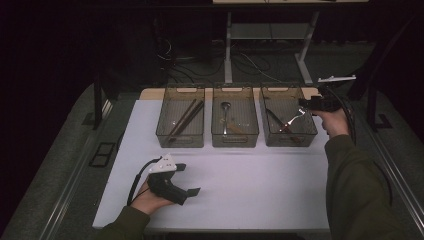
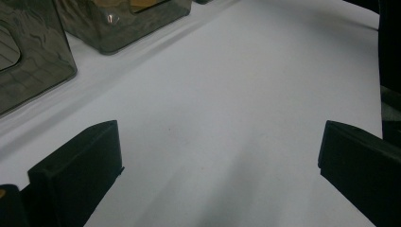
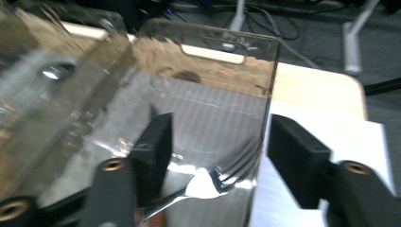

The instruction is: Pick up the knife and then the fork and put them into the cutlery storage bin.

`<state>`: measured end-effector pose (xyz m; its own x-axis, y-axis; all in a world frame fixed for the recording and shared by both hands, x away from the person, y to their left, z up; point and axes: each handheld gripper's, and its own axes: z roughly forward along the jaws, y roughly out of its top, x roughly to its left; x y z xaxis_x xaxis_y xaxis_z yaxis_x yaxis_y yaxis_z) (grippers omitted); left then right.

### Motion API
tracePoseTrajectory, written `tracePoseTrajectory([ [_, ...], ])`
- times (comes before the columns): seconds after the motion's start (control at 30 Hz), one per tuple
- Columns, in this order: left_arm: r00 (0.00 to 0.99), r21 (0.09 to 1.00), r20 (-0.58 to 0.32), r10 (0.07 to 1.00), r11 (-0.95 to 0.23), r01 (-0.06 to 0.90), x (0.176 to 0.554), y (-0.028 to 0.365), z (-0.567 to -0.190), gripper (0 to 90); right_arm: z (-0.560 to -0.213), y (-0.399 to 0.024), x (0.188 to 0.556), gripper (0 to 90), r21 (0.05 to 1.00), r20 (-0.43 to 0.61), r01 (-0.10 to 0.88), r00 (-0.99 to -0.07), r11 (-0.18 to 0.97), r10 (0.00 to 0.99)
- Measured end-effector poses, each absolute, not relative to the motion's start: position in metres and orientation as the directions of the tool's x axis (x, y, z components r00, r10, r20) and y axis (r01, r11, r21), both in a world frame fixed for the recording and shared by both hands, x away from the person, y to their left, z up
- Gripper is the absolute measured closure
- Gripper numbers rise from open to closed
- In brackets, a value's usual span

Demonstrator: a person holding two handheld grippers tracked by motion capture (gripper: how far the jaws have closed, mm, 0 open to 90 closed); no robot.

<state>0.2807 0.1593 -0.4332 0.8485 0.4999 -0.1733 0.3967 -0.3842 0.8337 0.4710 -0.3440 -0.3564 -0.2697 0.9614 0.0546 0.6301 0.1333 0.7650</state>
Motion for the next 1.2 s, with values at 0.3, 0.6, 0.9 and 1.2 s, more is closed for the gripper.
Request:
tracePoseTrajectory([
  [0.3, 0.85, 0.832, -0.171, 0.498, -0.389, 0.395, 0.281, 0.158, -0.433, 0.0, -0.355, -0.348, 0.459, 27.8, 0.794, 0.082, 0.598, -0.278, 0.106, 0.957],
  [0.6, 0.849, 0.822, -0.145, 0.508, -0.416, 0.389, 0.28, 0.158, -0.435, 0.0, -0.355, -0.333, 0.425, 18.7, 0.832, 0.111, 0.539, -0.394, 0.131, 0.913],
  [0.9, 0.845, 0.821, -0.141, 0.515, -0.417, 0.39, 0.281, 0.16, -0.435, 0.0, -0.362, -0.311, 0.381, 11.7, 0.849, 0.071, 0.488, -0.485, 0.203, 0.872],
  [1.2, 0.843, 0.823, -0.138, 0.52, -0.413, 0.39, 0.281, 0.16, -0.435, 0.0, -0.379, -0.302, 0.338, 11.7, 0.863, 0.087, 0.463, -0.529, 0.201, 0.844],
])
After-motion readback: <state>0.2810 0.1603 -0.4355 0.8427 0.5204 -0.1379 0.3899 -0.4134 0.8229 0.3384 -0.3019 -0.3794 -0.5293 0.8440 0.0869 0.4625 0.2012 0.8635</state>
